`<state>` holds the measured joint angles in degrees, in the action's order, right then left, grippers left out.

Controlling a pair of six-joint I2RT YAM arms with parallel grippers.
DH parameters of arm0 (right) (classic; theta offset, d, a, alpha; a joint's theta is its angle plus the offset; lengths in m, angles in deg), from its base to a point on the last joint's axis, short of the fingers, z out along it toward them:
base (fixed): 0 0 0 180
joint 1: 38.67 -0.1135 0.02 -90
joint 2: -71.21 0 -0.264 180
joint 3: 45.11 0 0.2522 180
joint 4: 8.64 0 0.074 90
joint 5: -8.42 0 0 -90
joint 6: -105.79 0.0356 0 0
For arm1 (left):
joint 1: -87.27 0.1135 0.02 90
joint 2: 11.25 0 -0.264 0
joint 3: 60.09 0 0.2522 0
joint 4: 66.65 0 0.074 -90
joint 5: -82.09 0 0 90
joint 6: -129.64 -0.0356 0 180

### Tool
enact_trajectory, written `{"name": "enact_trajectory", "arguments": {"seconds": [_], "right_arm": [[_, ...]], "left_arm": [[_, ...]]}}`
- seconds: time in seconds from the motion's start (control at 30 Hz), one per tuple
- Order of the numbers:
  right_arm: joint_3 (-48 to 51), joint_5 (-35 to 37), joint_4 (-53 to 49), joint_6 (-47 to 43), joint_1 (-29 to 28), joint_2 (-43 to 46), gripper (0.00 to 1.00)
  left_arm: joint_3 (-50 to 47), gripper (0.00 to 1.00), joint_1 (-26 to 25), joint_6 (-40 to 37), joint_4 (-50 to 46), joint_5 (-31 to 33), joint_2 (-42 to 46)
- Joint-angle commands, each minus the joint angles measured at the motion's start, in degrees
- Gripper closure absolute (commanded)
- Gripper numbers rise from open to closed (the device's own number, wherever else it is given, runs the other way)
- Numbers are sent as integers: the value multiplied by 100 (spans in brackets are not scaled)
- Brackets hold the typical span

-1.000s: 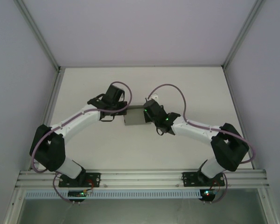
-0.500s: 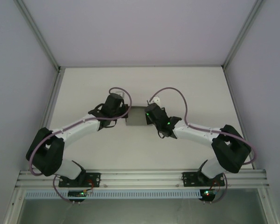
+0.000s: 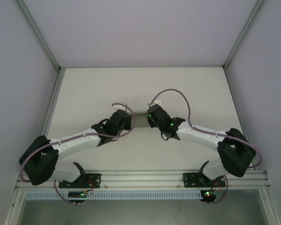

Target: Assemble paper box

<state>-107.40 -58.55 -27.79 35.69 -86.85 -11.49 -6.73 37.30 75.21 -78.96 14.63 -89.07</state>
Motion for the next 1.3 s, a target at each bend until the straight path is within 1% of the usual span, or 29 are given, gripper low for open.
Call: {"name": "enact_trajectory", "arguments": {"seconds": [0.0, 0.07, 0.13, 0.17, 0.2, 0.23, 0.27, 0.37, 0.5, 0.53, 0.7, 0.87, 0.93, 1.1, 1.13, 1.2, 1.27], "right_arm": [[254, -927, -569, -53, -78, 0, 78], [283, -945, -570, -65, -53, 148, 74], [317, -1165, -575, -25, 64, 332, 71], [338, -1222, -579, 58, 125, 439, 69], [370, -1401, -550, 56, 189, 555, 63], [400, -1526, -515, -17, 242, 662, 55], [404, -1546, -538, -45, 295, 784, 49], [410, -1780, -630, -162, 460, 1069, 39], [466, -2210, -519, -99, 740, 1355, 26], [481, -2265, -444, -32, 793, 1407, 25], [368, -2193, -225, 351, 1164, 1376, 23], [33, -2539, -444, 520, 1480, 867, 26], [57, -2701, -472, 560, 1569, 736, 27], [58, -2844, -758, 629, 1628, 486, 29], [84, -2850, -847, 653, 1637, 461, 29], [158, -2845, -931, 664, 1637, 463, 30], [269, -2895, -955, 746, 1654, 425, 31]], "left_arm": [[-453, 100, -320, 256, -1389, -506, -555], [-446, 100, -385, 251, -1359, -437, -618], [-451, 100, -480, 274, -1384, -249, -627], [-459, 100, -502, 293, -1384, -212, -616], [-465, 100, -512, 280, -1372, -203, -605], [-474, 100, -510, 287, -1366, -192, -612], [-464, 100, -513, 262, -1367, -195, -625], [-418, 100, -513, 188, -1360, -182, -655], [-325, 100, -522, 109, -1476, -166, -633], [-325, 100, -530, 82, -1458, -182, -624], [-282, 100, -536, -45, -1376, -239, -680], [-189, 100, -534, -124, -1461, -224, -734], [-184, 100, -532, -123, -1468, -215, -709], [-162, 100, -527, -203, -1517, -190, -624], [-146, 99, -534, -256, -1537, -181, -591], [-111, 90, -538, -379, -1550, -205, -518], [-62, 86, -540, -606, -1547, -313, -456]]}}
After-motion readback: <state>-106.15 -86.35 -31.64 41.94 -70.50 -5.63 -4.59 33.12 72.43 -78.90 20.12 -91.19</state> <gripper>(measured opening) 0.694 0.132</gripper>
